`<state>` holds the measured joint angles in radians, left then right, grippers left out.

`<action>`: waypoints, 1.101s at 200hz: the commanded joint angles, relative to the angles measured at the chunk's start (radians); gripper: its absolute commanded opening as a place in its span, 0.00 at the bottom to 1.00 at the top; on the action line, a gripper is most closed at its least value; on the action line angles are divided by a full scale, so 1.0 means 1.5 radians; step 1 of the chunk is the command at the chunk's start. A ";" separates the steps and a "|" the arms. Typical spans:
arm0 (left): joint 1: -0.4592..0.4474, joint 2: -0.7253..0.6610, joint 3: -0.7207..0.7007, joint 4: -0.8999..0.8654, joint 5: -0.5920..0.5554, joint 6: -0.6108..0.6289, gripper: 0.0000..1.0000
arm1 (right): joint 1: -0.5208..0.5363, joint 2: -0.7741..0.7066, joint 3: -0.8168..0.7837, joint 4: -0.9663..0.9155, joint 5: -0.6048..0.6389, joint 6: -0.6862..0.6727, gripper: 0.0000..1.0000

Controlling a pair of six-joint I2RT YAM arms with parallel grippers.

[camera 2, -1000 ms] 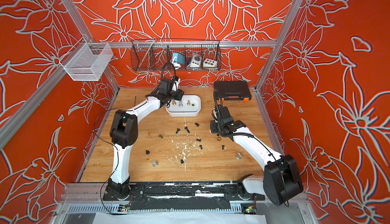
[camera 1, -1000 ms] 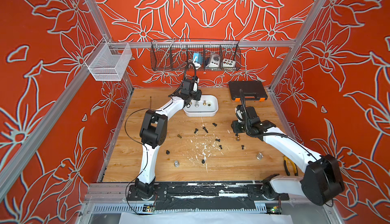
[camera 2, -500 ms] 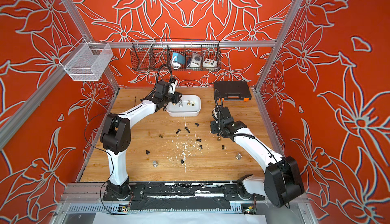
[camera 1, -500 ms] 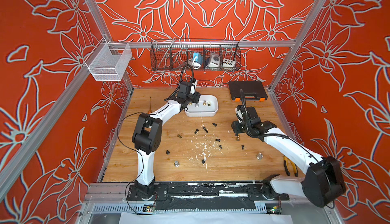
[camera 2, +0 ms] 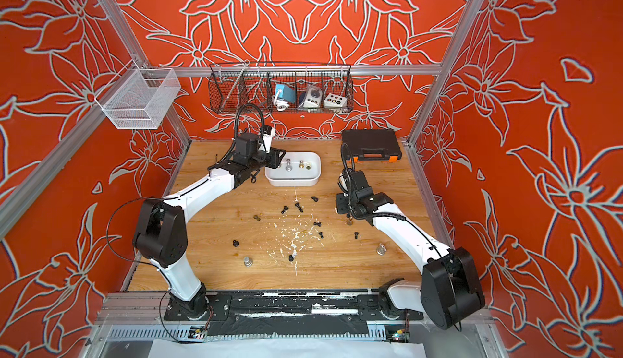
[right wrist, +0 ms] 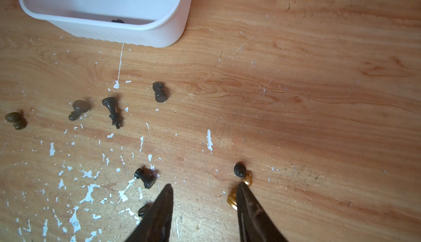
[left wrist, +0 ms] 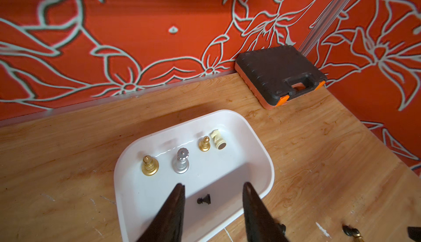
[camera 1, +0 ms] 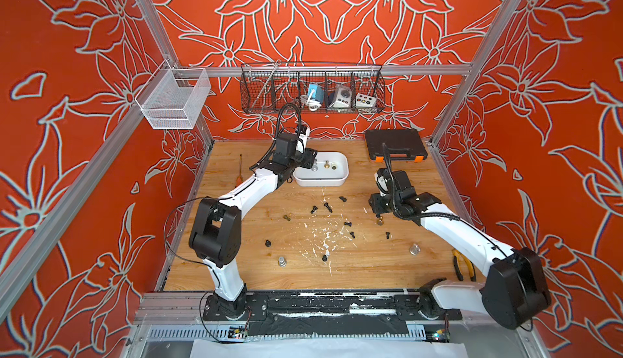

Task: Put the chess pieces into the storage box
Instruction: Pick up the chess piece at the center of the board.

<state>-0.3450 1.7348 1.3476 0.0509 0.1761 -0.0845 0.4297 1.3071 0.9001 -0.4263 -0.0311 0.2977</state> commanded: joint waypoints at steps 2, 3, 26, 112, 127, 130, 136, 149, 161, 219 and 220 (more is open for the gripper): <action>0.002 -0.044 -0.038 0.027 0.016 -0.008 0.43 | -0.006 0.014 0.019 -0.021 -0.013 -0.011 0.47; 0.002 -0.046 -0.039 0.027 0.016 -0.008 0.42 | -0.005 0.015 0.019 -0.021 -0.014 -0.011 0.47; 0.004 -0.080 -0.090 0.053 0.018 -0.024 0.43 | -0.005 0.029 0.026 -0.036 0.002 -0.001 0.47; 0.005 -0.142 -0.237 0.119 0.063 -0.070 0.43 | -0.005 0.068 0.016 -0.128 0.118 0.113 0.46; 0.006 -0.143 -0.246 0.118 0.067 -0.072 0.43 | -0.005 0.072 0.013 -0.131 0.118 0.120 0.46; 0.006 -0.144 -0.247 0.118 0.068 -0.073 0.43 | -0.005 0.073 0.013 -0.131 0.118 0.121 0.46; 0.006 -0.144 -0.250 0.119 0.070 -0.073 0.43 | -0.005 0.075 0.013 -0.130 0.118 0.123 0.46; 0.006 -0.146 -0.257 0.120 0.074 -0.077 0.43 | -0.005 0.081 0.013 -0.129 0.118 0.126 0.46; 0.006 -0.149 -0.264 0.122 0.079 -0.081 0.43 | -0.005 0.088 0.013 -0.126 0.118 0.128 0.46; 0.006 -0.164 -0.300 0.132 0.101 -0.100 0.43 | -0.005 0.122 0.000 -0.097 0.098 0.149 0.45; 0.006 -0.164 -0.300 0.132 0.101 -0.100 0.43 | -0.006 0.122 0.000 -0.097 0.098 0.149 0.44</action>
<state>-0.3401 1.5188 0.9123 0.2203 0.2993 -0.2150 0.4294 1.4666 0.9199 -0.5861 0.1131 0.4831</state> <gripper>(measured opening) 0.426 0.449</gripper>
